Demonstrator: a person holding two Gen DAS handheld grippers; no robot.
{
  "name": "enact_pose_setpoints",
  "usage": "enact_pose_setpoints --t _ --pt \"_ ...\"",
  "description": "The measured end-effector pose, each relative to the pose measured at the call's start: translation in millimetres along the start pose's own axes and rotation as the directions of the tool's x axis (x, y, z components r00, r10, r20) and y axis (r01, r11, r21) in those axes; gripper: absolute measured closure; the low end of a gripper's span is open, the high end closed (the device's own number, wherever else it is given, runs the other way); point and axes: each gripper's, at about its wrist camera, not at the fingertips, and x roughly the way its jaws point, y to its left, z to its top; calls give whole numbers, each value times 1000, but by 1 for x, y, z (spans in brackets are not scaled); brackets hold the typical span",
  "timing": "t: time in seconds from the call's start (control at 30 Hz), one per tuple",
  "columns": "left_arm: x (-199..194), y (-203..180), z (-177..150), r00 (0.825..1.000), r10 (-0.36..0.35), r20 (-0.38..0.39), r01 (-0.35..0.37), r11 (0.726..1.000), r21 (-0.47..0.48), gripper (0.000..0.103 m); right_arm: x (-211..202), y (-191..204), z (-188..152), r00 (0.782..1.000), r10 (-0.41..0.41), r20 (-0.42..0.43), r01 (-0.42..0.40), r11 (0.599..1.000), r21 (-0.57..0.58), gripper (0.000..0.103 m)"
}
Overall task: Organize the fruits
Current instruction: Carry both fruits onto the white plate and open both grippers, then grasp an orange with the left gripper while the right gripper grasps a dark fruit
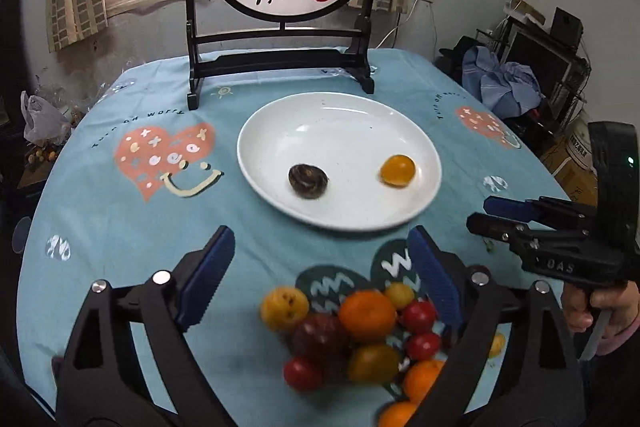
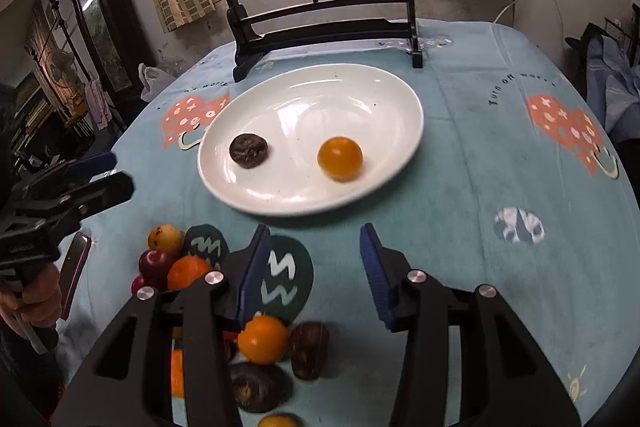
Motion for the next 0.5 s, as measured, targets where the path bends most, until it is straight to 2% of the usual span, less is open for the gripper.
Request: enact_pose_setpoints --t 0.07,0.13,0.23,0.33,0.5 --pt "-22 -6 -30 1000 -21 8 21 1000 -12 12 -4 -6 -14 999 43 13 -44 998 49 56" --pt "-37 -13 -59 999 -46 6 46 999 -14 12 0 -10 -25 997 72 -22 -69 994 84 56" --pt "-47 -25 -94 999 -34 -8 34 999 26 12 1 -10 -36 995 88 -46 -83 992 94 56" --pt "-50 -34 -116 1000 -9 -12 10 998 70 12 -1 -11 -39 996 80 -49 -75 992 101 56" --pt "-42 -38 -128 997 -65 -46 69 993 91 12 2 -17 -45 993 86 -83 -77 990 116 56"
